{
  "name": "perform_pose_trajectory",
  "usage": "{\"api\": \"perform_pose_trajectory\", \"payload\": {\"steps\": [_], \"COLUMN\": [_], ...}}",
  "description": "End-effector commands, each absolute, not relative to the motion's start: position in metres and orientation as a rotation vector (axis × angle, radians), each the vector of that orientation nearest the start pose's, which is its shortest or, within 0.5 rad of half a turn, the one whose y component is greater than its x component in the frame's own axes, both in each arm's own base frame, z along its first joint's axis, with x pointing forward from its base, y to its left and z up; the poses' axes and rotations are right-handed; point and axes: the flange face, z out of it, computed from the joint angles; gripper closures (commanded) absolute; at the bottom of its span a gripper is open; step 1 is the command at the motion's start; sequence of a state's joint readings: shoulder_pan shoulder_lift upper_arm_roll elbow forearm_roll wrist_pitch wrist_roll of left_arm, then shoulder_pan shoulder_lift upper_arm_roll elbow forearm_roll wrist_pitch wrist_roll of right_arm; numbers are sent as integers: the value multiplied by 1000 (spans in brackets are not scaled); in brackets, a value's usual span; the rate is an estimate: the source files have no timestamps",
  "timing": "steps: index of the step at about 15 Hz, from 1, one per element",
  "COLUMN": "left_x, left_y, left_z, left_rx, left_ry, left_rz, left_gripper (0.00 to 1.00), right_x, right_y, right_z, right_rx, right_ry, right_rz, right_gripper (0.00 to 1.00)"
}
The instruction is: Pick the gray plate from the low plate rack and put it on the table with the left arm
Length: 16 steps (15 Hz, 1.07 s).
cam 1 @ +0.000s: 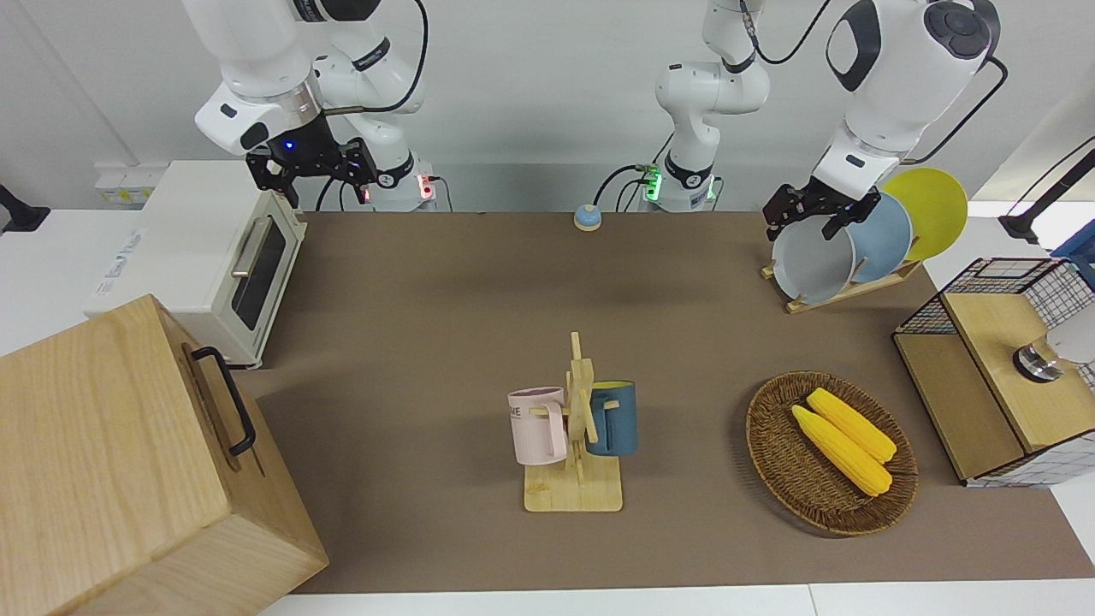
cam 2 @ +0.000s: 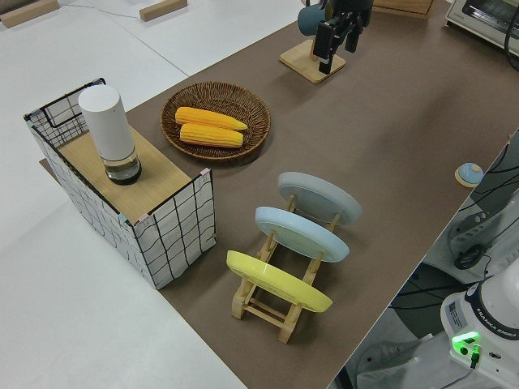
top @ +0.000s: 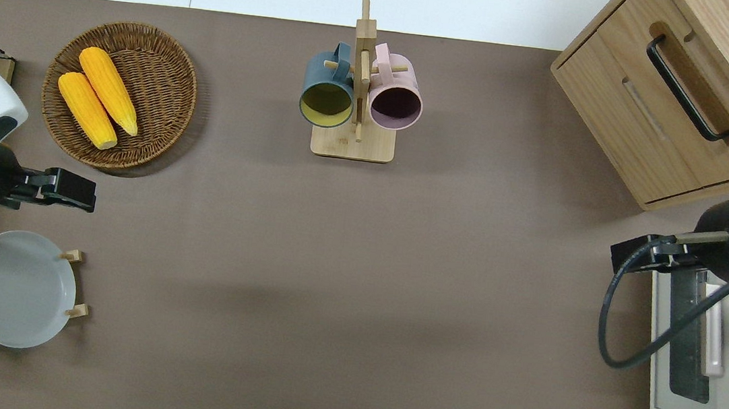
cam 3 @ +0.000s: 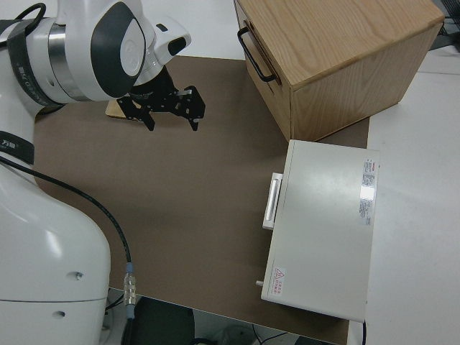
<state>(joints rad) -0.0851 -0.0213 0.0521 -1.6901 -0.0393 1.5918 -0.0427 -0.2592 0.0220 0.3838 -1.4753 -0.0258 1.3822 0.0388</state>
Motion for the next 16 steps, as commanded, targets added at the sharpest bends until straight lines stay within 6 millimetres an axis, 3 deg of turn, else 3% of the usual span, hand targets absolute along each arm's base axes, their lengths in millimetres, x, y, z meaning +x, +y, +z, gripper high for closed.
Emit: {"api": "perform_pose_trajectory", "payload": {"steps": [1, 10, 16], "left_x": [549, 546, 537], "left_y": [-14, -11, 15], "left_z": [589, 586, 576], "left_rx": [-3206, -3173, -3007], "left_ry": [-87, -83, -61], "left_rz": [93, 124, 169], "left_gripper": [7, 7, 7], "right_x": [536, 535, 536], "right_y": [60, 60, 60], "right_z": [646, 646, 646], "right_rx": [-3169, -3169, -3169], "right_ry": [-108, -108, -108], "right_rz": [178, 176, 181], "right_gripper": [17, 17, 17]}}
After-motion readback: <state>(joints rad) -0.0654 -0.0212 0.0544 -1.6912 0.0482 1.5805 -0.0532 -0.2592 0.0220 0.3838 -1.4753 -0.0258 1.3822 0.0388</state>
